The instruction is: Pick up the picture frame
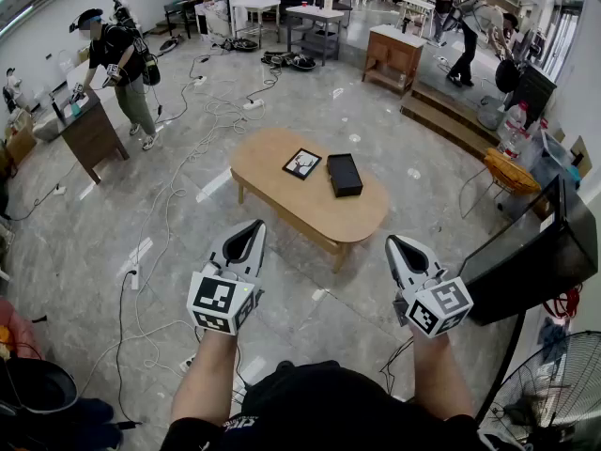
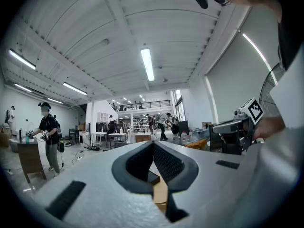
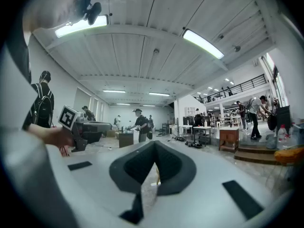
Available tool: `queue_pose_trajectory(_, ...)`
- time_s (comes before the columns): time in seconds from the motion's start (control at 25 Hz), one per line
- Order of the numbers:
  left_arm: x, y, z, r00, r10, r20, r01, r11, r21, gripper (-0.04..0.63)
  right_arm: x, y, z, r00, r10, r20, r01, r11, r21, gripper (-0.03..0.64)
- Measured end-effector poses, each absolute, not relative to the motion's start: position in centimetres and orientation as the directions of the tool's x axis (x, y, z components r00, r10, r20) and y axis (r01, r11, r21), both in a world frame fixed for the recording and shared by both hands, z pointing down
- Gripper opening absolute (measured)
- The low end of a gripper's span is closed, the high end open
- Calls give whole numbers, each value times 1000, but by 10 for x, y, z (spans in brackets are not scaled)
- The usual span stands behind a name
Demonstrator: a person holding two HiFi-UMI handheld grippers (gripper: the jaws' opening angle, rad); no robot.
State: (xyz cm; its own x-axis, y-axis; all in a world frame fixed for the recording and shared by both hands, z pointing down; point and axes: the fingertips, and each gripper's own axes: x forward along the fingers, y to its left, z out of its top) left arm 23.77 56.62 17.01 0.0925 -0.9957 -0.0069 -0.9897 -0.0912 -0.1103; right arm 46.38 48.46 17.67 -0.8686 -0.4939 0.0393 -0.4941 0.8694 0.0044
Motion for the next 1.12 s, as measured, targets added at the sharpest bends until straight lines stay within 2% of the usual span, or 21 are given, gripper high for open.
queue_pose_trajectory(0.48, 195, 597, 186, 109, -994, 15, -990, -110, -83, 9, 416, 514, 186, -884, -463, 59, -465, 885, -25, 3)
queue_pose_trajectory(0.76, 166, 618, 207, 114, -993, 35, -992, -115, -45, 9, 378, 547, 224, -916, -379, 129, -393, 913, -111, 5)
queue_pose_trajectory(1.12, 125, 600, 216, 76, -995, 57, -997, -76, 6, 9, 336, 529, 237, -935, -314, 164, -334, 935, -116, 5)
